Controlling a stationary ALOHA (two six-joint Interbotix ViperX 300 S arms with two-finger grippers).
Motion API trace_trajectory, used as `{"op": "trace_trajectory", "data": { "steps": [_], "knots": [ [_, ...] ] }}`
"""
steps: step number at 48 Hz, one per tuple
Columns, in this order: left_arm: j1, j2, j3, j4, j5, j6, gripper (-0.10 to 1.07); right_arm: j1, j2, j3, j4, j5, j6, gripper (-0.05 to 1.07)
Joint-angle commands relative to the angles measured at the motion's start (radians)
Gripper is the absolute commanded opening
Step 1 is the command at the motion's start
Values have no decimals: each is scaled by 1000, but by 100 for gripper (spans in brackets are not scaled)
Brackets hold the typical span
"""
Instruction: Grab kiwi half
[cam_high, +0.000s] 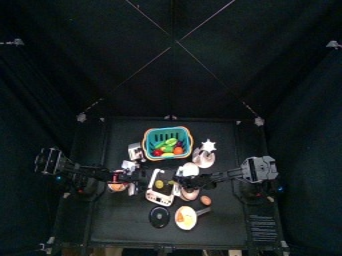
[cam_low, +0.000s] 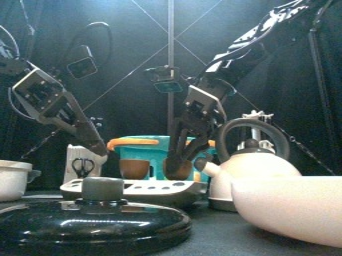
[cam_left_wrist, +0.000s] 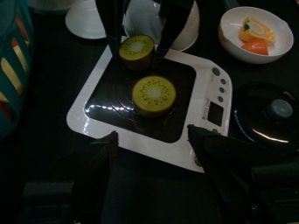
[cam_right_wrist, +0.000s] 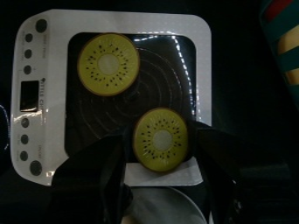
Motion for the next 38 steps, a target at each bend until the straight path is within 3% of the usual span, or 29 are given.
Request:
{"op": "trace_trajectory", "data": {
  "steps": [1, 14, 38],
  "knots": [
    [2, -2, -11, -2, -9, 2, 97, 5, -54, -25, -14, 12, 0, 76],
    [0, -35, -20, -3, -49, 0, 97, 20, -112, -20, -78, 12, 0, 76],
    [-5, -106, -17, -169, -341, -51, 97, 28, -219, -14, -291, -83, 14, 76]
  ]
}}
